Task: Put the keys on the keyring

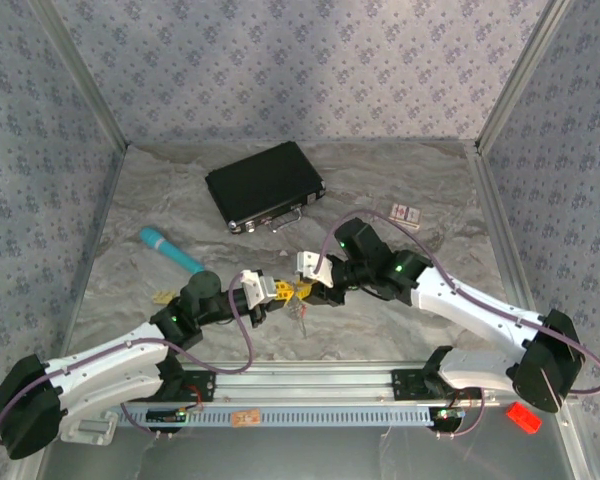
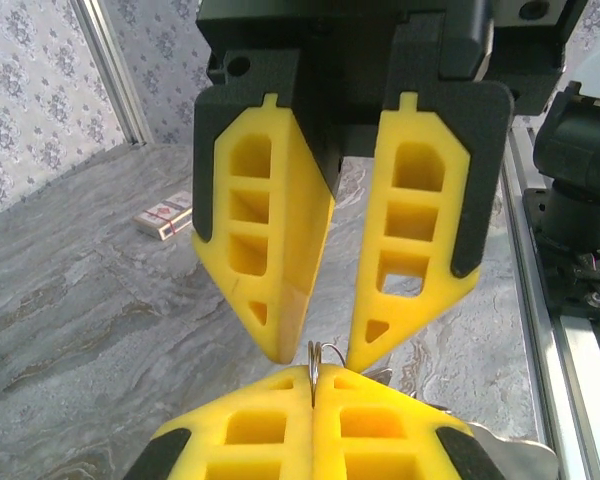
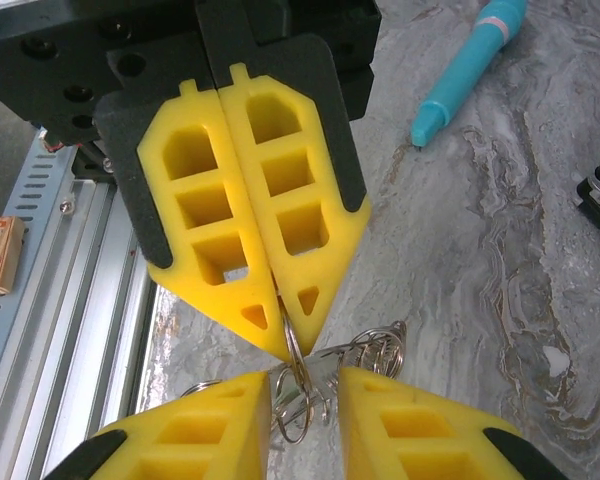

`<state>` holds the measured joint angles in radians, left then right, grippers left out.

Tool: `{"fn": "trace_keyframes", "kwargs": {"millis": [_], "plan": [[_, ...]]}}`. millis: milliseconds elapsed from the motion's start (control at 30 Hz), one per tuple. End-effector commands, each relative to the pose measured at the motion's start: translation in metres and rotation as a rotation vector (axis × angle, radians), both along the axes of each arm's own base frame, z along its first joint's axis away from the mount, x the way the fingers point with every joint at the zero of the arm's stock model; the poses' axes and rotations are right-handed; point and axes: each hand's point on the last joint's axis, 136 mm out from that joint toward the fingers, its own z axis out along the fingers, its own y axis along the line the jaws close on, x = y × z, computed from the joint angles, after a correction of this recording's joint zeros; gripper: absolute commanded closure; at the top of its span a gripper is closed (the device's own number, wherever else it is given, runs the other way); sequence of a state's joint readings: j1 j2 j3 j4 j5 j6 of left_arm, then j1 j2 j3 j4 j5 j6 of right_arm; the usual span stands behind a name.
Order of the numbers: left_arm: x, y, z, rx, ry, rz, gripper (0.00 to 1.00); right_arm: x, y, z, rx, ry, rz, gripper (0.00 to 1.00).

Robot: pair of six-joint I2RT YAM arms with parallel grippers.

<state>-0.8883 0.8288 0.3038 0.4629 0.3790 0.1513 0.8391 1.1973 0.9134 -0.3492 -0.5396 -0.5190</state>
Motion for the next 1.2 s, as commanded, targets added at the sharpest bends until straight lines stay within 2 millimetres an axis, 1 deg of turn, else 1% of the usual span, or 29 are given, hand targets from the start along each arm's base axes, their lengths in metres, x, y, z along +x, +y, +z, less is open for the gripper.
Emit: {"fn": "trace_keyframes", "kwargs": {"millis": [0,133,200,233,267,300,333,400,533,567,667,733,833,933,967,1000,1100,1167], "plan": [[-0.002,-0.002,0.019,-0.072,-0.031,-0.021,1.00,0.001,0.004,-0.001,0.017,0.023,-0.001,0.78],[-0.002,-0.002,0.020,-0.074,-0.030,-0.019,1.00,0.003,0.007,-0.001,0.021,0.025,-0.002,0.88],[-0.001,-0.001,0.019,-0.072,-0.025,-0.012,1.00,0.004,0.008,0.002,0.031,0.020,0.000,0.98],[0.000,-0.001,0.019,-0.069,-0.022,-0.004,1.00,0.004,0.009,0.003,0.032,0.019,0.001,1.00],[0.001,0.000,0.017,-0.062,-0.019,0.005,0.97,0.004,0.009,0.004,0.030,0.017,0.000,1.00],[0.002,0.001,0.016,-0.050,-0.017,0.014,0.88,0.004,0.008,0.003,0.021,0.015,0.000,1.00],[0.003,0.002,0.015,-0.036,-0.019,0.022,0.83,0.004,0.007,0.003,0.010,0.008,-0.002,1.00],[0.006,0.005,0.011,0.002,-0.027,0.042,0.79,0.005,0.003,-0.001,-0.044,-0.016,-0.003,1.00],[0.011,0.006,0.004,0.094,-0.022,0.058,0.79,0.002,-0.003,-0.013,-0.160,-0.033,0.016,1.00],[0.011,0.006,0.001,0.114,-0.017,0.055,0.79,0.002,-0.004,-0.016,-0.189,-0.039,0.021,1.00],[0.011,0.005,-0.001,0.145,-0.018,0.047,0.79,0.001,-0.003,-0.015,-0.223,-0.065,0.044,1.00],[0.010,0.004,-0.002,0.157,-0.018,0.038,0.81,-0.002,-0.004,-0.015,-0.250,-0.065,0.061,1.00],[0.008,0.001,-0.002,0.162,-0.018,0.017,0.89,-0.003,-0.002,-0.014,-0.269,-0.078,0.078,1.00],[0.006,0.000,-0.003,0.172,-0.016,0.001,1.00,-0.004,0.001,-0.005,-0.236,-0.079,0.081,1.00],[0.006,0.001,-0.003,0.171,-0.016,0.001,1.00,-0.004,0.001,-0.002,-0.212,-0.074,0.076,1.00],[0.006,0.001,-0.002,0.166,-0.018,0.000,1.00,-0.003,0.001,0.001,-0.185,-0.068,0.062,0.97],[0.006,0.001,0.004,0.110,-0.021,0.007,1.00,0.001,0.001,0.008,-0.072,-0.034,0.018,0.79],[0.006,0.001,0.009,0.055,-0.017,0.010,1.00,0.002,0.002,0.009,-0.013,-0.002,0.005,0.73]]}}
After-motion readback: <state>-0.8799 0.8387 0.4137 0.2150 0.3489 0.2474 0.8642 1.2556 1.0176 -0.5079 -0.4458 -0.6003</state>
